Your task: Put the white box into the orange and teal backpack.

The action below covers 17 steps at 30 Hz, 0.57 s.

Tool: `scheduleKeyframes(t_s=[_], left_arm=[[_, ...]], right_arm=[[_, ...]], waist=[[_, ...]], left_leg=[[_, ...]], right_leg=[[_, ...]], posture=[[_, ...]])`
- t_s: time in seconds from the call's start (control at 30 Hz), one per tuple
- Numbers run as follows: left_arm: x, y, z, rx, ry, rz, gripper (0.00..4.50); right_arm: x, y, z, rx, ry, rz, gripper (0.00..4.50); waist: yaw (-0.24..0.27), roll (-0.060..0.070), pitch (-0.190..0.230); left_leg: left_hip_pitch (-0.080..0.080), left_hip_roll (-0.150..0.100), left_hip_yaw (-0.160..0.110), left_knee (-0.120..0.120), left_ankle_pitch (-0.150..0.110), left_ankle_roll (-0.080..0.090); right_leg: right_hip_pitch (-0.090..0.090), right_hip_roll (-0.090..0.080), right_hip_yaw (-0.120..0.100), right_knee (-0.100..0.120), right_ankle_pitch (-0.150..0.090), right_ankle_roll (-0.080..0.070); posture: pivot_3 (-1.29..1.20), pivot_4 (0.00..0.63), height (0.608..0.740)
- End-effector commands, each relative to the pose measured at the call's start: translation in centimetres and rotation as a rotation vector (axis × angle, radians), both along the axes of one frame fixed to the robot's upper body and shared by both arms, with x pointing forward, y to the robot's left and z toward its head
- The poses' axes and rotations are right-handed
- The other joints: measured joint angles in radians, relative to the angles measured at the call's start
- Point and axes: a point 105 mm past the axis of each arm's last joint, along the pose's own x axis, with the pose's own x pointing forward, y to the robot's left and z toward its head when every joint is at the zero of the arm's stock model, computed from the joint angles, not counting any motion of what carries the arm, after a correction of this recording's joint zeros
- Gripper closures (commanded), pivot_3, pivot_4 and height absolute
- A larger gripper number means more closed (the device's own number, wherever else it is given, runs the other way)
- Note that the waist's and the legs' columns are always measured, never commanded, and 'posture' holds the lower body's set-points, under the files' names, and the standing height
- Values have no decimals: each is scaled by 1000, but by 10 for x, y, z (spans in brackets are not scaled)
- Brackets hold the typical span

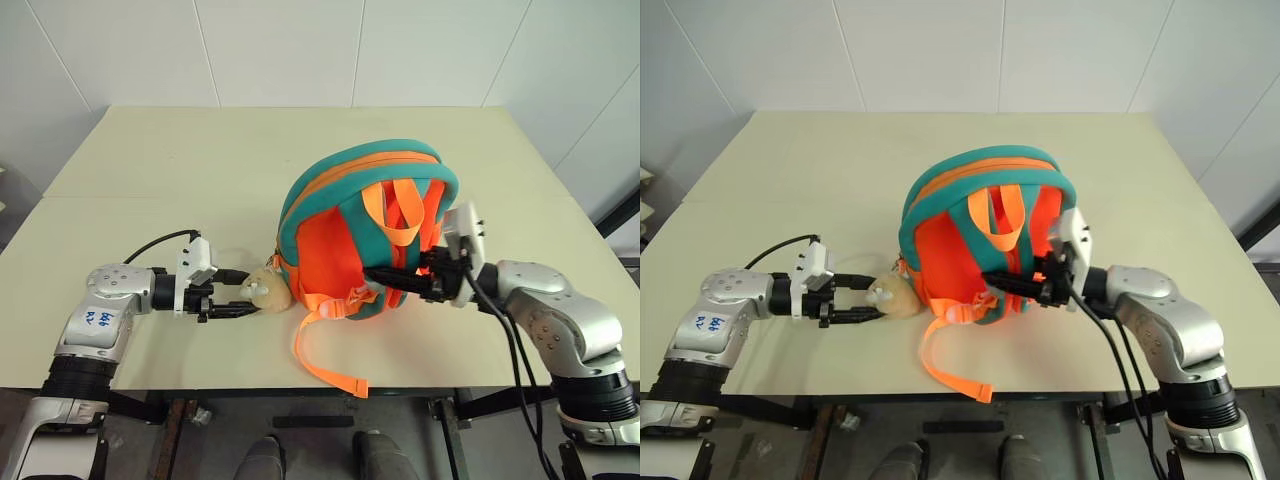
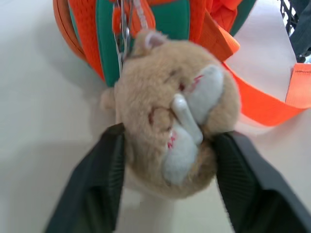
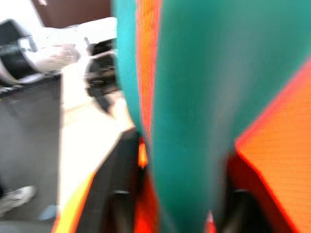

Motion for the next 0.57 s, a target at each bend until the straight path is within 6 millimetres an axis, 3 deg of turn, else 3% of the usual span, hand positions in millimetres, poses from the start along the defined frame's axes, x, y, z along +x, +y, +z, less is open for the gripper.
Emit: scheduleKeyframes(t_s=[0.03,0.1,0.17,0.2,0.4,0.57], left_arm=[[-10,8,26,-21,-65,17,466],[-13,11,31,-26,-78,37,0],[-16,14,37,-41,-89,56,0],[-17,16,41,-53,-97,67,0],[-26,26,46,-83,-128,87,0],[-35,29,46,-67,-135,100,0]], right_arm=[[-5,-33,19,-9,-122,-89,1520],[-7,-46,11,-56,-121,-123,817],[-10,-61,7,-106,-132,-163,152],[-11,-67,5,-124,-132,-177,34],[-17,-91,-1,-186,-123,-225,34],[-2,-121,-18,-283,-121,-289,34]], waist=[[1,0,0],[2,0,0],[2,0,0],[2,0,0],[-2,0,0],[-1,0,0]], left_leg=[[0,0,0,0,0,0],[0,0,0,-1,-1,0],[0,0,0,-1,-1,0],[0,0,0,-1,-1,0],[2,0,1,0,-1,0],[2,0,1,0,-1,0]], right_leg=[[0,0,0,0,0,0],[0,0,0,-1,-1,-1],[0,0,0,-1,-1,-1],[1,0,0,-1,-1,-1],[2,0,0,-1,-1,-1],[3,0,0,-3,-5,-9]], posture=[[0,150,740],[0,150,740],[0,150,740],[0,150,740],[0,150,740],[0,150,740]])
